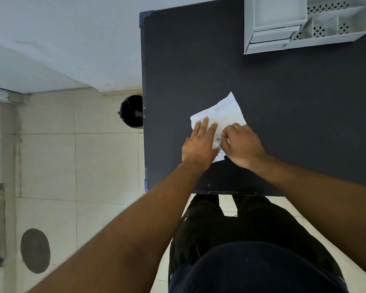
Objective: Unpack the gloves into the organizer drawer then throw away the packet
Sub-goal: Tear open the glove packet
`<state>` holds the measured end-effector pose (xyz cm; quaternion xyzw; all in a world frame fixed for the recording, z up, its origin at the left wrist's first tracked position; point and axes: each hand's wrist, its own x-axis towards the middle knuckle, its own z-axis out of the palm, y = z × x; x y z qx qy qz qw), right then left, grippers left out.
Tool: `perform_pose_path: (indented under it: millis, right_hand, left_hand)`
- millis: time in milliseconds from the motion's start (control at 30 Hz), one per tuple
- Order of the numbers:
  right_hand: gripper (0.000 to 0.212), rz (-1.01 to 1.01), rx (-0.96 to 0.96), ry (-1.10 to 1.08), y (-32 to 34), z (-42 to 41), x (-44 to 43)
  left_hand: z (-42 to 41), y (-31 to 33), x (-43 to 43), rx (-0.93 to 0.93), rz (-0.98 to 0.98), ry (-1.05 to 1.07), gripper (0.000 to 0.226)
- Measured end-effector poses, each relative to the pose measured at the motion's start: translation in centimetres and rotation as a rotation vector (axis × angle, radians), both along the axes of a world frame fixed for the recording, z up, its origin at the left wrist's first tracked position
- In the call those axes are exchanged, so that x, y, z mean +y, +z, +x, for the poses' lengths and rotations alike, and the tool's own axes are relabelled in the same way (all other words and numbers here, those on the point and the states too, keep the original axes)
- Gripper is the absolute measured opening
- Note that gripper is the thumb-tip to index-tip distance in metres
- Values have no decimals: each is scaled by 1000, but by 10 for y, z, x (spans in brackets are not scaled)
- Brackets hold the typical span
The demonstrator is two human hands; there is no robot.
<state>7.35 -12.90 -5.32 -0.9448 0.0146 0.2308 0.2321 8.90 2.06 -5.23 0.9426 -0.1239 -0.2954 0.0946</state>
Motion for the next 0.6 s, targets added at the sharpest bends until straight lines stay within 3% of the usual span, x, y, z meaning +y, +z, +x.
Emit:
perform_pose_path:
  millis: [267, 400, 467, 600]
  right_hand:
    - [20, 132, -29, -107, -2, 1, -8]
    - [35, 151, 4, -116, -3, 0, -11]
    - [38, 149, 17, -128, -5, 1, -12]
    - [39, 173, 11, -155, -8, 3, -15]
  left_hand:
    - [-6, 0, -4, -2, 6, 30, 85]
    - [-17, 2, -13, -67, 136, 97, 98]
    - [-23, 3, -15, -111, 151, 136, 92]
    - [-34, 5, -11, -55, 33, 196, 57]
